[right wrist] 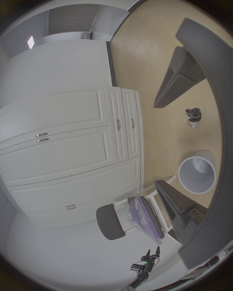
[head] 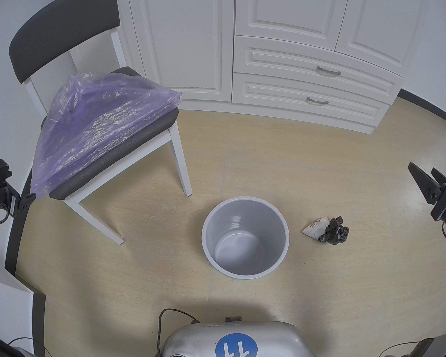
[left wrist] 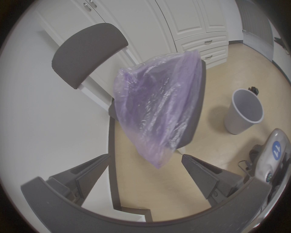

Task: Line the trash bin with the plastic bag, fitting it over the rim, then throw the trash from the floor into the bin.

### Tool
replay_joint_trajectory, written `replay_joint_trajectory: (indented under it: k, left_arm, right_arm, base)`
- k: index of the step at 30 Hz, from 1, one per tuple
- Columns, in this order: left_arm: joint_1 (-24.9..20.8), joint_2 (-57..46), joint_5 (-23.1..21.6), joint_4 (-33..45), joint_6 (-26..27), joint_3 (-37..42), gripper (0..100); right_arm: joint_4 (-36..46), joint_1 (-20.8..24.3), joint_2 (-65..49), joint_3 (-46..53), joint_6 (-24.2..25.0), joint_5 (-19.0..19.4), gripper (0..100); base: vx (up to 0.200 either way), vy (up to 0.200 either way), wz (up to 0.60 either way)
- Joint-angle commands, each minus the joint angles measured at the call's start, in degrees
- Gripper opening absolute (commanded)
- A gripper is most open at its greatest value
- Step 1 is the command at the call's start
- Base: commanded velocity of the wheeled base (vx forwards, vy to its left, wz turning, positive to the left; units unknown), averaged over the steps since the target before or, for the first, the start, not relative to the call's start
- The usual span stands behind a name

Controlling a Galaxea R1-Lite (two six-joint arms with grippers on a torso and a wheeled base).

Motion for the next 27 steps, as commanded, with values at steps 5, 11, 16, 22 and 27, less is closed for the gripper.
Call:
replay_joint_trajectory:
  k: [5, 11, 16, 22, 27]
  left_arm:
    - [0.52, 3.28, 2.67, -4.34, 0.12, 0.76, 100]
    - [0.52, 3.72, 2.76, -4.34, 0.12, 0.76, 100]
    - [0.52, 4.95, 2.93, -4.52, 0.03, 0.84, 100]
    - [0.52, 7.24, 2.93, -5.31, 0.03, 0.76, 100]
    - [0.35, 10.49, 5.13, -11.02, -0.06, 1.11, 100]
  right_arm:
    - [-0.02, 0.02, 0.66, -0.17, 1.38, -0.03, 100]
    - [-0.02, -0.07, 0.40, -0.26, 1.38, -0.03, 100]
    - [-0.11, -0.07, 0.49, -0.35, 1.38, 0.06, 100]
    - [-0.11, -0.07, 0.31, -0.43, 1.38, -0.03, 100]
    - [-0.11, -0.07, 0.13, -0.43, 1.47, 0.06, 100]
  base:
    - [0.000, 0.000, 0.00]
    - [0.000, 0.000, 0.00]
    - [0.000, 0.000, 0.00]
    - [0.000, 0.000, 0.00]
    - [0.000, 0.000, 0.00]
